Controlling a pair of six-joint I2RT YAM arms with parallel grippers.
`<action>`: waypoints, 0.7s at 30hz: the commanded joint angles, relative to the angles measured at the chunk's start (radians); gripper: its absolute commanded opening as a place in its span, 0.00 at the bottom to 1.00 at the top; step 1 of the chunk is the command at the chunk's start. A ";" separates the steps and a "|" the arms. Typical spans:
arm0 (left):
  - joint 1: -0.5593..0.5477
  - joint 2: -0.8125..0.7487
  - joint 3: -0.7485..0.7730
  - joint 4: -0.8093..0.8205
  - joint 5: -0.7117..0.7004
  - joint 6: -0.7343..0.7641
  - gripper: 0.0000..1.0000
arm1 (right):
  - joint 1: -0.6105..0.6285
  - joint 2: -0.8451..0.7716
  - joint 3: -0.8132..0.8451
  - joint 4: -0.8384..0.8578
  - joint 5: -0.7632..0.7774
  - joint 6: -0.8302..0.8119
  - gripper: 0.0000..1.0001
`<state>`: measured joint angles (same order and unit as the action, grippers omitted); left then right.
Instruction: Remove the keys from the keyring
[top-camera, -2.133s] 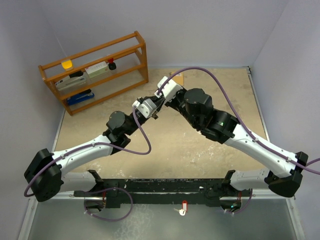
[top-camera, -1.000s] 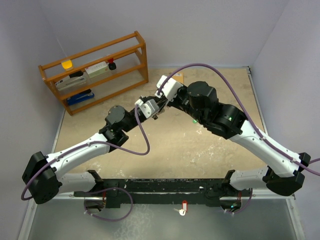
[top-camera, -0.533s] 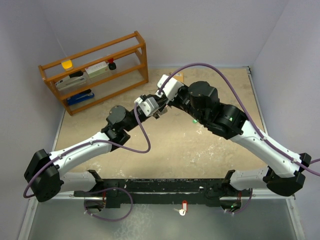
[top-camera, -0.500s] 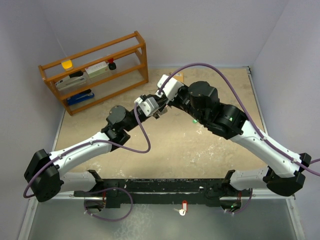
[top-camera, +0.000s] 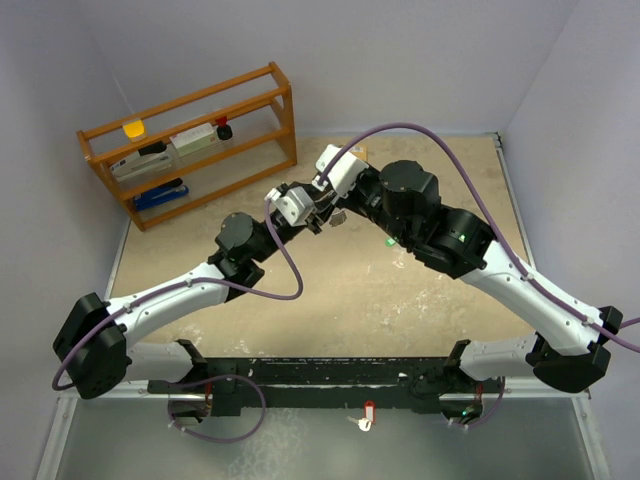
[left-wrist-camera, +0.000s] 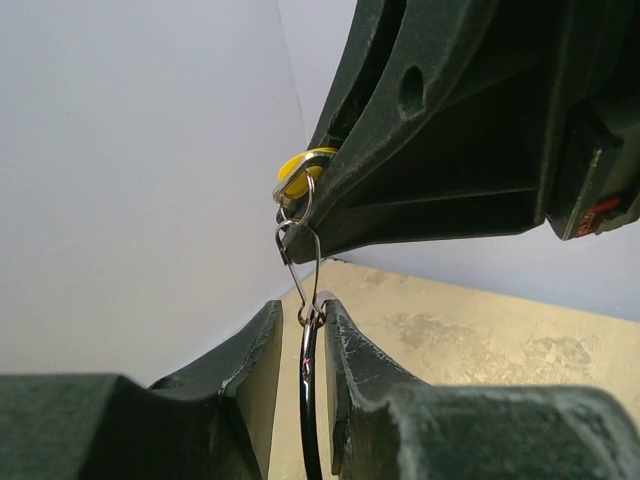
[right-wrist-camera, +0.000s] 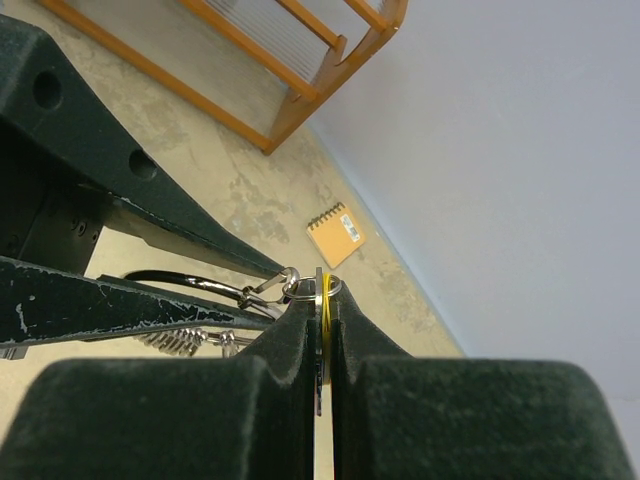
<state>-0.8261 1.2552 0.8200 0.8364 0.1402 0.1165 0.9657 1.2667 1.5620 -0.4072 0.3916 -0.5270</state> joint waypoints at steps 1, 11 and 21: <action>-0.001 0.006 -0.009 0.095 -0.022 -0.044 0.21 | -0.005 -0.023 0.004 0.069 0.008 -0.013 0.00; -0.002 0.020 -0.048 0.268 -0.073 -0.140 0.35 | -0.005 -0.021 0.001 0.071 0.005 -0.010 0.00; -0.002 0.051 -0.026 0.276 -0.071 -0.165 0.34 | -0.005 -0.025 -0.005 0.079 0.003 -0.010 0.00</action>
<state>-0.8261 1.2984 0.7731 1.0531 0.0769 -0.0170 0.9627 1.2667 1.5490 -0.3973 0.3931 -0.5270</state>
